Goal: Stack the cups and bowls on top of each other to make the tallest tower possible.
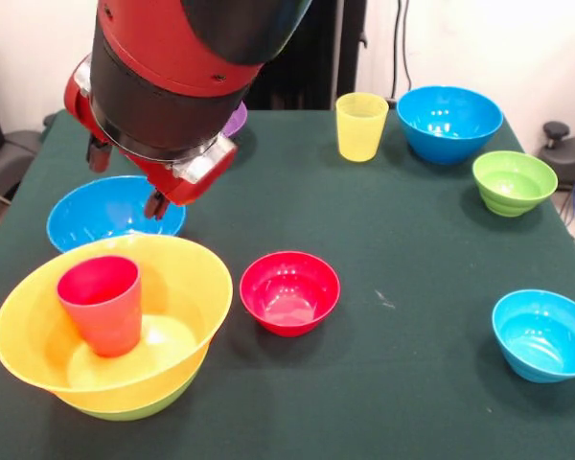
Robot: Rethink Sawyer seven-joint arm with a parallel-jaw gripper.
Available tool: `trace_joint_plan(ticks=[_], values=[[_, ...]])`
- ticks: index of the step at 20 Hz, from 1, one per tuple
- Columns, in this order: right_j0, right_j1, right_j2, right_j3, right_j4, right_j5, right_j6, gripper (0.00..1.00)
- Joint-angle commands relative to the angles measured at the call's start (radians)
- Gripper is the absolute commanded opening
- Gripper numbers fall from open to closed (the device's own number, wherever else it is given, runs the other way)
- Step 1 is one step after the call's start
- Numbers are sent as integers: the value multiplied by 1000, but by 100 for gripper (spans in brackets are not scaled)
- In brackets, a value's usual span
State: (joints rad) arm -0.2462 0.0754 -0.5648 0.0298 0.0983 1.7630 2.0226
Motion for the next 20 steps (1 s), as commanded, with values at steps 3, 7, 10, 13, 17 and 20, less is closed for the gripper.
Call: trace_joint_plan(ticks=[3, 7, 10, 13, 17, 20], values=[[19, -116, 269, 247, -126, -827, -24, 100], [39, -236, 305, 503, -112, -1055, -121, 100], [45, -281, 319, 593, -88, -1115, -180, 100], [43, -303, 336, 630, -99, -1183, -274, 100], [37, -303, 354, 633, -102, -1164, -304, 100], [55, -270, 296, 587, -99, -1029, -213, 100]])
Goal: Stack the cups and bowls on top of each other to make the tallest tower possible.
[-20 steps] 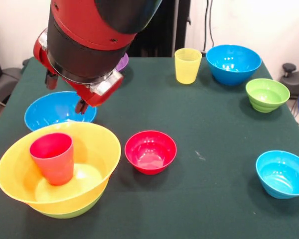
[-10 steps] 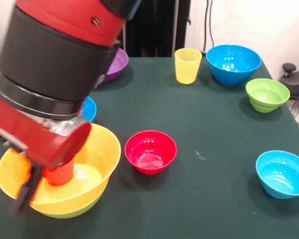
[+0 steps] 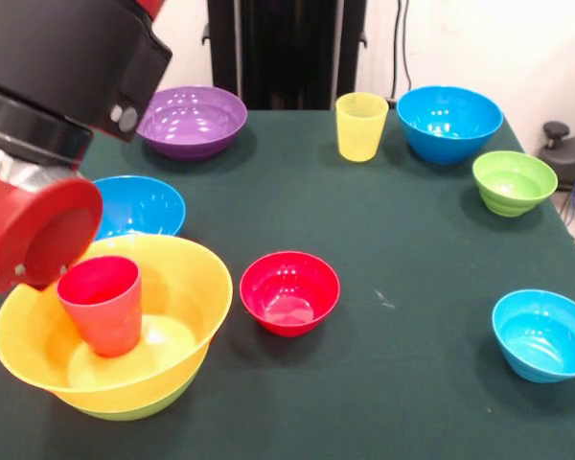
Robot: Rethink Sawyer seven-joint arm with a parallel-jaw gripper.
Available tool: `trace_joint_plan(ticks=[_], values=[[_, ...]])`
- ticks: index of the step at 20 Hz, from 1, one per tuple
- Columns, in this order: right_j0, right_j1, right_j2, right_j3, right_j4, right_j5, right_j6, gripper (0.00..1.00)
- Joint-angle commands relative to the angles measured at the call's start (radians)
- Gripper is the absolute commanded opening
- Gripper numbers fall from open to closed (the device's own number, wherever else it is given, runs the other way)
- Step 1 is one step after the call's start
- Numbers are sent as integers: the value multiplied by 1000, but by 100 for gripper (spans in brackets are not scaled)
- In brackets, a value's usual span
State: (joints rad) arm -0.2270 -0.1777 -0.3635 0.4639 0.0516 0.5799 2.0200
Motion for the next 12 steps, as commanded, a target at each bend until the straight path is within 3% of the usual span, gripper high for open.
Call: trace_joint_plan(ticks=[1, 3, 6, 12], values=[[63, 32, -5, 81, -67, 257, -91, 100], [68, 58, -40, 42, -44, 395, -38, 100], [64, 76, -48, -2, -13, 561, -49, 100], [50, 27, 59, 67, 112, 847, 1, 100]])
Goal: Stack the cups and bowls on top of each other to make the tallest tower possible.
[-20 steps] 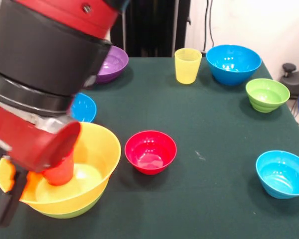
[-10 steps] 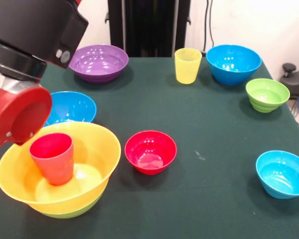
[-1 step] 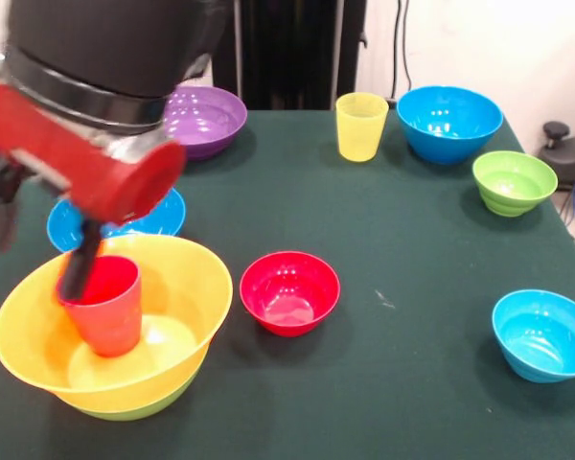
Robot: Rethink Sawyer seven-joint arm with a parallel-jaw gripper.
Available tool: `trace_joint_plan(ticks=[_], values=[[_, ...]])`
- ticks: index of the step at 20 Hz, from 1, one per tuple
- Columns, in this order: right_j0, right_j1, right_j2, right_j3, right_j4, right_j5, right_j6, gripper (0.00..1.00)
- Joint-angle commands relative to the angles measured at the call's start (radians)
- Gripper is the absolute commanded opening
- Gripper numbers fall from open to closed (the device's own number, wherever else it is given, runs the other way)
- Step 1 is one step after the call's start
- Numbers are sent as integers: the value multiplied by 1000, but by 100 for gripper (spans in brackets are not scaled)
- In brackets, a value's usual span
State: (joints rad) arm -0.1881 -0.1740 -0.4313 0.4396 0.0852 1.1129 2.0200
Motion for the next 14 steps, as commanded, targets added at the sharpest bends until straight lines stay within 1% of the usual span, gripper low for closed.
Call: trace_joint_plan(ticks=[1, 3, 5, 6, 10, 12, 14], values=[[12, 7, 143, 107, 101, 368, 9, 100], [22, -26, 148, 128, 124, 444, 13, 100], [35, -53, 152, 157, 140, 468, 21, 100], [40, -59, 153, 168, 144, 461, 27, 100], [58, -34, 149, 157, 140, 398, 36, 100], [68, -44, 153, 201, 144, 350, 51, 100], [78, -64, 154, 258, 145, 280, 69, 100]])
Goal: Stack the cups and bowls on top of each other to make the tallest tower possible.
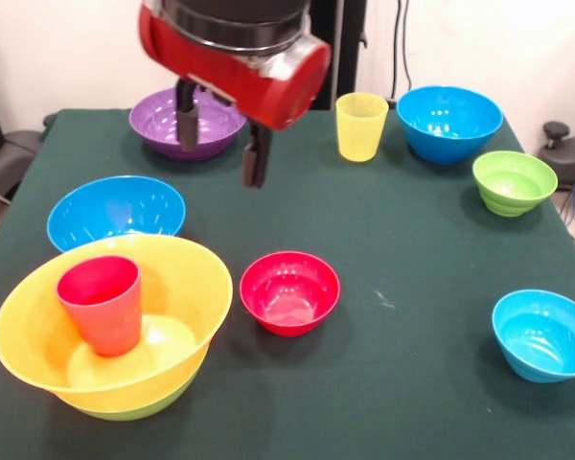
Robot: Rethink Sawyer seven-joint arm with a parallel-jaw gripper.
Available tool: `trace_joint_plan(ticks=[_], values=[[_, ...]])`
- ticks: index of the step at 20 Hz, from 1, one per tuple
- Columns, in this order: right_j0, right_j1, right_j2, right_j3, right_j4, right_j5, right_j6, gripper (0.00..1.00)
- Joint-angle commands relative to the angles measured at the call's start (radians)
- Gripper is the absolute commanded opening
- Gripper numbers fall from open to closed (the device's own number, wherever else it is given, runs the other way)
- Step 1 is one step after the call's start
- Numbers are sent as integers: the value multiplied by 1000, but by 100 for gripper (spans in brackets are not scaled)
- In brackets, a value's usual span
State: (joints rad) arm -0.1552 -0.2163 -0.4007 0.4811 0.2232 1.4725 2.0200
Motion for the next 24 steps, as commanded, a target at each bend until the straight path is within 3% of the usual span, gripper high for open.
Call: trace_joint_plan(ticks=[1, 8, 13, 20, 24], values=[[50, -31, 125, 243, 5, -130, 71, 100], [100, -28, 52, 299, -24, -260, 227, 100], [110, -13, 53, 358, 37, -325, 359, 100], [106, 19, 80, 368, 92, -383, 424, 100], [106, 35, 78, 349, 89, -420, 433, 100]])
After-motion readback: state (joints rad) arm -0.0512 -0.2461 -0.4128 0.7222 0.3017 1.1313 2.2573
